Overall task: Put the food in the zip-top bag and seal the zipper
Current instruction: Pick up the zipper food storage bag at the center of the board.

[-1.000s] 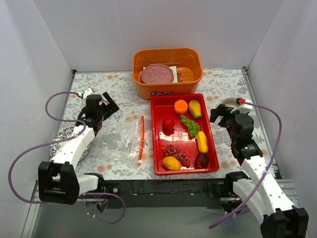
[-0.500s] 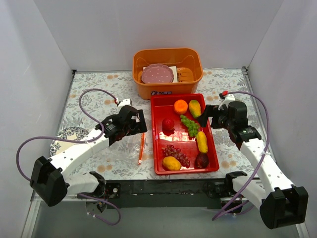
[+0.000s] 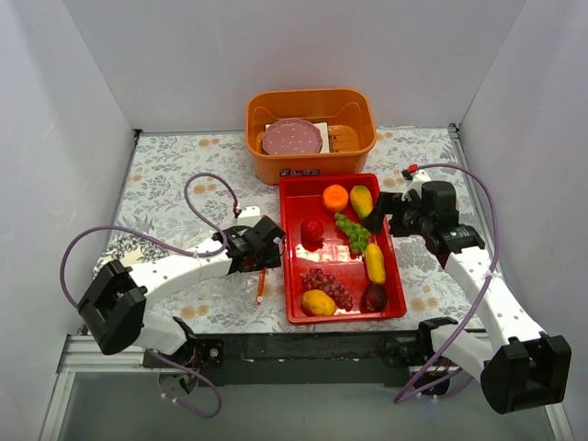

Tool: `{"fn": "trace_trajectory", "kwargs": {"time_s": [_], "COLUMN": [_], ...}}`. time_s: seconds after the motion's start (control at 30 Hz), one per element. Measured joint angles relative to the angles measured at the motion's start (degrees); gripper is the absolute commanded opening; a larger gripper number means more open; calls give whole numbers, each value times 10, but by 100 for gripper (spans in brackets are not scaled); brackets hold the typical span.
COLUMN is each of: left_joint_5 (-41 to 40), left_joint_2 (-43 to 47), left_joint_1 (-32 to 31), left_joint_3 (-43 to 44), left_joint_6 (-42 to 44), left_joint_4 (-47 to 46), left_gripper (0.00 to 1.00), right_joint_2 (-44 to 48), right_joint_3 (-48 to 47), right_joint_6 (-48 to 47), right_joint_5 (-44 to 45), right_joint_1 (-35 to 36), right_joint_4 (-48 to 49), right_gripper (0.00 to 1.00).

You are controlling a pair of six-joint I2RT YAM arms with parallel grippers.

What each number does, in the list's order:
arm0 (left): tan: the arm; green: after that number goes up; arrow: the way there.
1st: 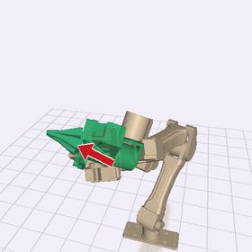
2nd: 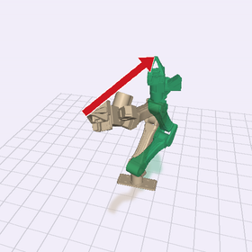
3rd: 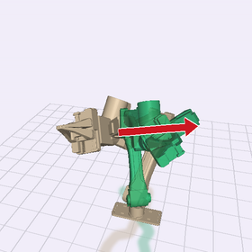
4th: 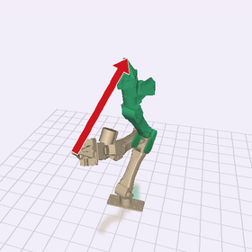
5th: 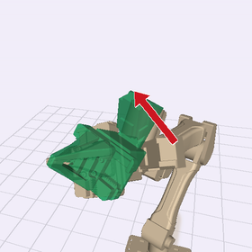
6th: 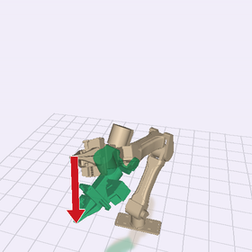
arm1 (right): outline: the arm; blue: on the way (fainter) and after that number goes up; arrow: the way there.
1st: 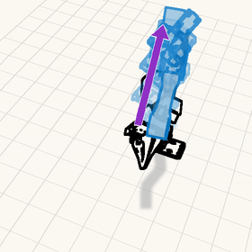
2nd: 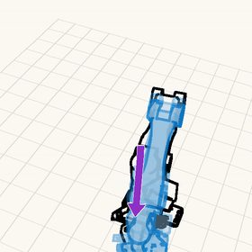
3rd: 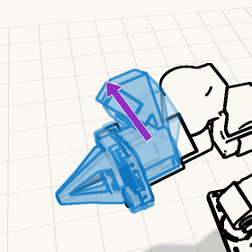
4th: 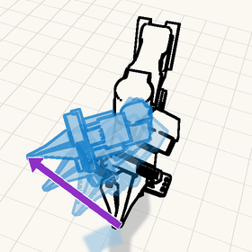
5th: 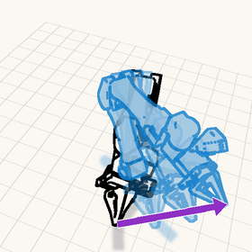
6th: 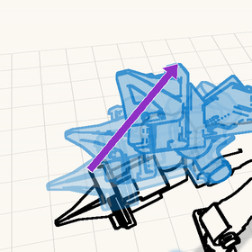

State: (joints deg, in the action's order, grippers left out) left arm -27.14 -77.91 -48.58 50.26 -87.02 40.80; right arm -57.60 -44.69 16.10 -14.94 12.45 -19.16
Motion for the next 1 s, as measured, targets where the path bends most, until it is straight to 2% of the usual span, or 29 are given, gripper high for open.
{"fn": "trace_trajectory", "kwargs": {"time_s": [0.2,0.23,0.37,0.43,0.57,0.67,0.7,0.83,0.9,0.97,1.0], "left_joint_5": [-29,-36,-53,-59,-68,-70,-70,-73,-73,-73,-73], "left_joint_2": [-28,-33,-54,-62,-70,-70,-70,-70,-70,-70,-71], "left_joint_1": [-3,-3,-3,-3,-3,-3,-3,-3,-3,-3,-3], "left_joint_3": [4,5,11,12,13,15,16,19,20,20,20], "left_joint_6": [-21,-23,-25,-24,-25,-25,-24,-19,-17,-17,-17], "left_joint_4": [2,2,1,-1,-1,-2,-4,-9,-10,-10,-10], "left_gripper": [71,67,58,57,49,36,28,19,15,3,0], "right_joint_2": [-12,-13,-20,-24,-30,-33,-34,-37,-37,-37,-38], "right_joint_3": [-10,-11,-11,-11,-11,-11,-11,-11,-11,-11,-11], "right_joint_6": [0,0,0,0,0,0,0,0,0,0,-2], "right_joint_5": [-9,-11,-16,-19,-22,-26,-28,-34,-37,-42,-46], "right_joint_1": [0,0,0,0,0,0,0,1,1,2,3], "right_joint_4": [-6,-6,-6,-6,-7,-8,-8,-9,-9,-9,-9], "right_gripper": [94,94,93,93,92,92,91,89,86,79,79]}}
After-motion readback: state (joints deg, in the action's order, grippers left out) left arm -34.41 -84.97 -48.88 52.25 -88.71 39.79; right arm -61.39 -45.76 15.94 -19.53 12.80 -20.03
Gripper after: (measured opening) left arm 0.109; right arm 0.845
